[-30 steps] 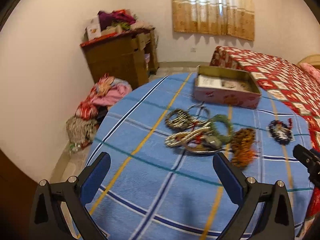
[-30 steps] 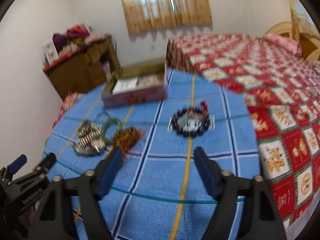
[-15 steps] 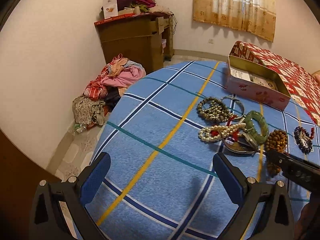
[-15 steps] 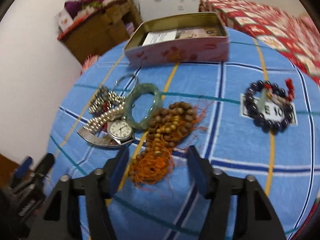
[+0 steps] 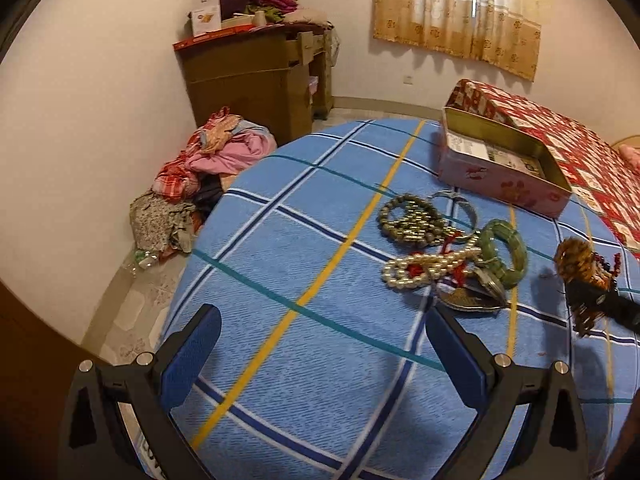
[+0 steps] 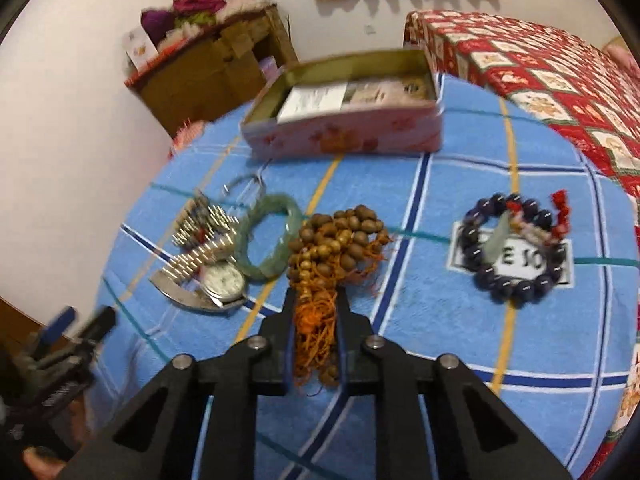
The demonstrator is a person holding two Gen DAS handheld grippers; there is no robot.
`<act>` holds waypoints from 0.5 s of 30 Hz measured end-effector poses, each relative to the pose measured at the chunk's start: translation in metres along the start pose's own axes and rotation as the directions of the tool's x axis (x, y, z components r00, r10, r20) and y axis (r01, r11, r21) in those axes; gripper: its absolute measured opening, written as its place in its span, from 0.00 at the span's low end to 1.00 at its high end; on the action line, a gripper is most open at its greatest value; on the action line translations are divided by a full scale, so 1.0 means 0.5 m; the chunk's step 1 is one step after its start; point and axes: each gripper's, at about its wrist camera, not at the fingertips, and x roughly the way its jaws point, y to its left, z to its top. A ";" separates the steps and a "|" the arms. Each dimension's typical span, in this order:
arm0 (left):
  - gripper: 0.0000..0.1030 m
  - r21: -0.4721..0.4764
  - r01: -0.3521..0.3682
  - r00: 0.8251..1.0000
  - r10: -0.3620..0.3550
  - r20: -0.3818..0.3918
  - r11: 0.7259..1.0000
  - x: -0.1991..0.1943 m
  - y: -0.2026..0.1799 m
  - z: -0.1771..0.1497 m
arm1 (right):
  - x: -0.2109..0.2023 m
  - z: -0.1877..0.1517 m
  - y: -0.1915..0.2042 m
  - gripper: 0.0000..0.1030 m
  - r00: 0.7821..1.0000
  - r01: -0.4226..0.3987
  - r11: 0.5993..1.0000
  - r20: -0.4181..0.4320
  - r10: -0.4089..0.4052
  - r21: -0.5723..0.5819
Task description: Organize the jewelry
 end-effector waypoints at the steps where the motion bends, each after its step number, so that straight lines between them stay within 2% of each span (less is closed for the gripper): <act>1: 0.99 0.002 0.012 1.000 -0.012 -0.002 1.000 0.001 -0.004 0.001 | -0.024 0.003 0.000 0.18 1.000 -0.008 1.000 0.028 0.008 -0.008; 7: 0.99 0.002 0.107 0.994 -0.106 -0.019 0.994 0.017 -0.042 0.016 | -0.102 0.005 0.007 0.18 0.988 -0.023 0.999 0.151 0.026 -0.023; 13: 0.98 0.009 0.194 0.981 -0.194 -0.027 0.981 0.036 -0.083 0.031 | -0.089 -0.004 0.010 0.18 0.986 -0.025 0.999 0.167 0.029 -0.024; 15: 0.88 0.001 0.207 0.978 -0.207 -0.038 0.978 0.057 -0.094 0.038 | -0.092 -0.012 0.006 0.18 0.987 -0.034 0.999 0.159 0.036 -0.015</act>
